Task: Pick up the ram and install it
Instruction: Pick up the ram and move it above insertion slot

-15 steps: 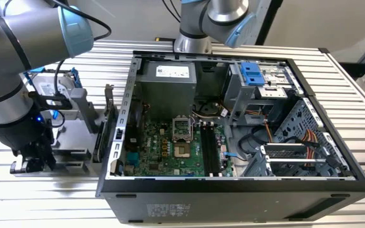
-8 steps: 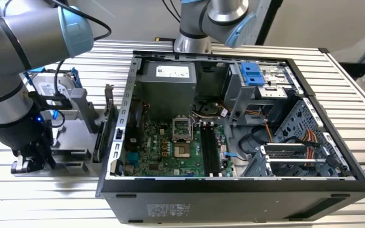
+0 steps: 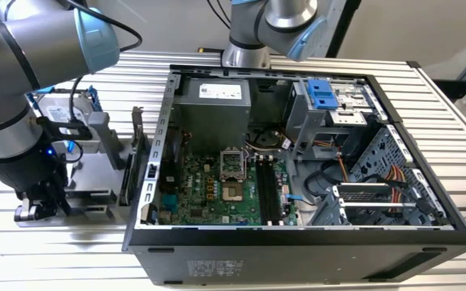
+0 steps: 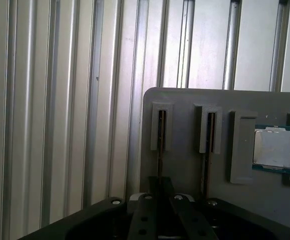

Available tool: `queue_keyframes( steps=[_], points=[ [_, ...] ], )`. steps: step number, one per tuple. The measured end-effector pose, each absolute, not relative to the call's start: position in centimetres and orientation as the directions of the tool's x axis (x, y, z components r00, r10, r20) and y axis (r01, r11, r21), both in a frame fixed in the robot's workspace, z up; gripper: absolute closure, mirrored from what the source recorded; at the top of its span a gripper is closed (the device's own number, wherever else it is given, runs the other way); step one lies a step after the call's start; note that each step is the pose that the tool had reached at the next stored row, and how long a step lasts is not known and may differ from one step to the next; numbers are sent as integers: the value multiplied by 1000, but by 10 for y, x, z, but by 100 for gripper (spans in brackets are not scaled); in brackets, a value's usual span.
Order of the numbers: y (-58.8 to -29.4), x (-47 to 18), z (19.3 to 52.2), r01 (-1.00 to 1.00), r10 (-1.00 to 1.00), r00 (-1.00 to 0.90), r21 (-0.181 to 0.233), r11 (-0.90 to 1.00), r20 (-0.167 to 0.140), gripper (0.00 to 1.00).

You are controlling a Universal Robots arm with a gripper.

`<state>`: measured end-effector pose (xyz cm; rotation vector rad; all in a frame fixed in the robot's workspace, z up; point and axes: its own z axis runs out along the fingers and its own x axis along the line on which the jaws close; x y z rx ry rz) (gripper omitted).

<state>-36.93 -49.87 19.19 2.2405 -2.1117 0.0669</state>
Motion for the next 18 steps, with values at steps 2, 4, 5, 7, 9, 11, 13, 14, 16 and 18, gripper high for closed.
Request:
queue_keyframes(
  steps=[2, 4, 5, 7, 9, 11, 13, 14, 16, 18],
  points=[
    [-499, -369, 192, -998, -995, 60, 15, -59, 74, 100],
    [-499, -369, 194, -998, -995, 60, 15, -59, 74, 100],
    [-499, -369, 195, -998, -995, 60, 16, -59, 74, 100],
    [-499, -369, 197, -998, -995, 60, 15, -59, 74, 100],
    [-499, -369, 199, -998, -995, 60, 15, -59, 74, 100],
    [-499, -369, 201, -998, -995, 60, 15, -59, 74, 100],
    [-499, -369, 203, -998, -995, 60, 15, -59, 74, 100],
    [-499, -369, 204, -998, -995, 60, 15, -59, 74, 100],
    [-499, -369, 206, -998, -995, 60, 15, -59, 74, 100],
    [-499, -369, 208, -998, -995, 60, 15, -59, 74, 100]
  ],
)
